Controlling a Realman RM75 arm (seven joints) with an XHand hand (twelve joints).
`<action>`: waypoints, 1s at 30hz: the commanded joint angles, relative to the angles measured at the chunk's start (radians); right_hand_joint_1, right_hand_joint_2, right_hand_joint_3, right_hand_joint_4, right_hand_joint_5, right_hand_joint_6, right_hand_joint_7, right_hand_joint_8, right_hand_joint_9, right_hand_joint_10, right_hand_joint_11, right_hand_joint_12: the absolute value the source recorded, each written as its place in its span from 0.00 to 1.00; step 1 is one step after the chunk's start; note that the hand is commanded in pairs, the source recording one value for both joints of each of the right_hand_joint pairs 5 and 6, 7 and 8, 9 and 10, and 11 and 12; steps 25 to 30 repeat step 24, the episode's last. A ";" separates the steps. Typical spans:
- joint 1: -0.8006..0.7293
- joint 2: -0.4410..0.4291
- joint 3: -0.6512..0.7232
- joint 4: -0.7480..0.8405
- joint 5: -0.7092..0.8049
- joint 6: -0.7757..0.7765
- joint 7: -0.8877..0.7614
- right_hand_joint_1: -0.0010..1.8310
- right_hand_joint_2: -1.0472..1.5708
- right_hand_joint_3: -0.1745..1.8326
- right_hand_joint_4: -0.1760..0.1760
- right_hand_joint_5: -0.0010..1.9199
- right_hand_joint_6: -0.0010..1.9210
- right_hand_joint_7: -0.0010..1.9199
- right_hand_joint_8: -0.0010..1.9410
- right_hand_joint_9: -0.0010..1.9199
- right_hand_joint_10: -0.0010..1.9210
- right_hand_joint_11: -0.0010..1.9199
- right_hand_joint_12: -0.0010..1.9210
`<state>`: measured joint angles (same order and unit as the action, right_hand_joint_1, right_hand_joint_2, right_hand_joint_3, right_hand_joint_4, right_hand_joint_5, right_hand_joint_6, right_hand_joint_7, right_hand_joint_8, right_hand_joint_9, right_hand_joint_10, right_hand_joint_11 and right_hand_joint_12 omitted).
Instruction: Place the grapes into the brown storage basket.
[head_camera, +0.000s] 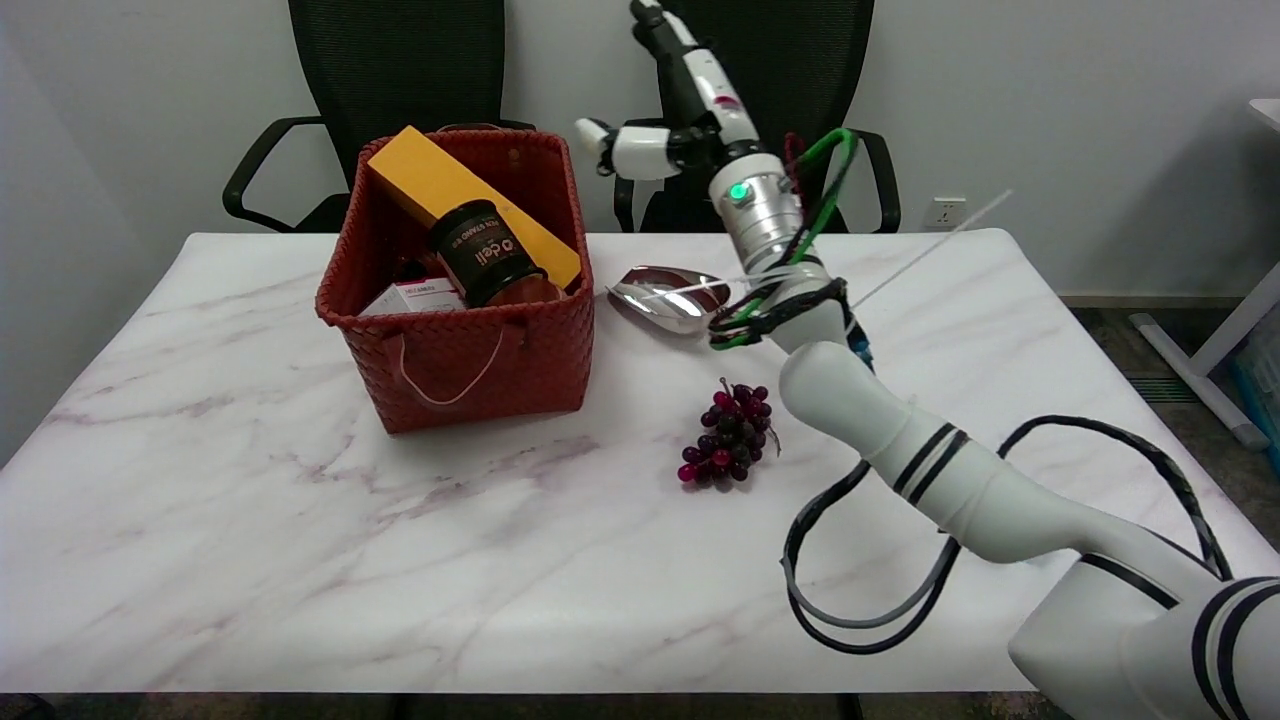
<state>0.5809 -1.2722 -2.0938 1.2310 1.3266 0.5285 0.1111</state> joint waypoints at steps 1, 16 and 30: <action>-0.269 0.146 0.200 0.156 -0.005 0.213 -0.384 0.65 0.64 0.48 0.50 0.07 0.07 0.12 0.12 0.09 0.09 0.00 0.00; -0.514 0.138 0.412 0.135 0.003 0.274 -0.669 0.67 0.69 0.51 0.50 0.03 0.03 0.24 0.23 0.11 0.11 0.04 0.04; -0.535 0.152 0.442 0.105 0.089 0.313 -0.755 0.68 0.69 0.53 0.50 0.03 0.03 0.24 0.23 0.12 0.12 0.06 0.06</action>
